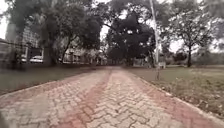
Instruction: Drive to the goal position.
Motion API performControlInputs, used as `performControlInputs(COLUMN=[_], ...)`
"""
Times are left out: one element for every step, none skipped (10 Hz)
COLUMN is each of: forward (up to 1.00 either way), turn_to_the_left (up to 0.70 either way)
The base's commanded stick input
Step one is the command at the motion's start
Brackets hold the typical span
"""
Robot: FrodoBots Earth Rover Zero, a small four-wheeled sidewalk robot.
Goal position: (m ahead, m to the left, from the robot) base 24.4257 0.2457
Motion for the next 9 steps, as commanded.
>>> performControlInputs(forward=[0.70, 0.70, 0.70, 0.70, 0.70, 0.70, 0.70, 0.70, 0.70], turn_to_the_left=[0.00, 0.00, 0.00, 0.00, 0.00, 0.00, 0.00, 0.00, 0.00])
